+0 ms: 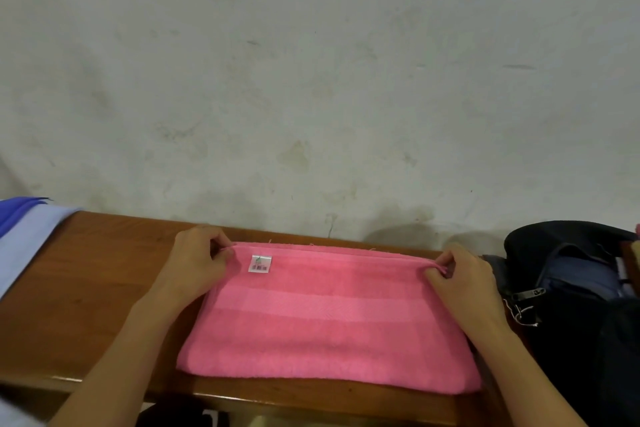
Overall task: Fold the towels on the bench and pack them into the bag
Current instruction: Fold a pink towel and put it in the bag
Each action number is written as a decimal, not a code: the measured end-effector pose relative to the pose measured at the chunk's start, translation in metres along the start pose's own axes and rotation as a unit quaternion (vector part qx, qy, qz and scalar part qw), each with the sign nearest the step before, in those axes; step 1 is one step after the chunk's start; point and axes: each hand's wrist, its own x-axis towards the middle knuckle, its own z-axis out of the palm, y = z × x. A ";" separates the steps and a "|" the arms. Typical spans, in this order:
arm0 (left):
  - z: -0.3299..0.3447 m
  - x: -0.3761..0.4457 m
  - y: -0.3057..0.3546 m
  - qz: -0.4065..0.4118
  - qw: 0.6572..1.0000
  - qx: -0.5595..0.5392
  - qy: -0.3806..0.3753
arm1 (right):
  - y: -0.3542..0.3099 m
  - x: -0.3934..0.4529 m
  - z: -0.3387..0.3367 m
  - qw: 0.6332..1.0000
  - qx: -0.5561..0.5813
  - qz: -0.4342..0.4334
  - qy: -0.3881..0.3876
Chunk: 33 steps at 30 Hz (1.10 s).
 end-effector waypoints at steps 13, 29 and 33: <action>-0.005 -0.005 -0.005 0.015 0.999 0.026 0.016 | 0.000 0.003 0.002 0.998 0.043 -0.021 0.036; -0.067 -0.036 0.032 0.204 0.956 -0.007 0.210 | -0.046 -0.016 -0.034 0.933 0.324 -0.046 0.151; -0.061 -0.078 -0.004 0.174 0.985 0.008 0.020 | -0.006 -0.053 -0.026 0.982 0.185 -0.046 -0.003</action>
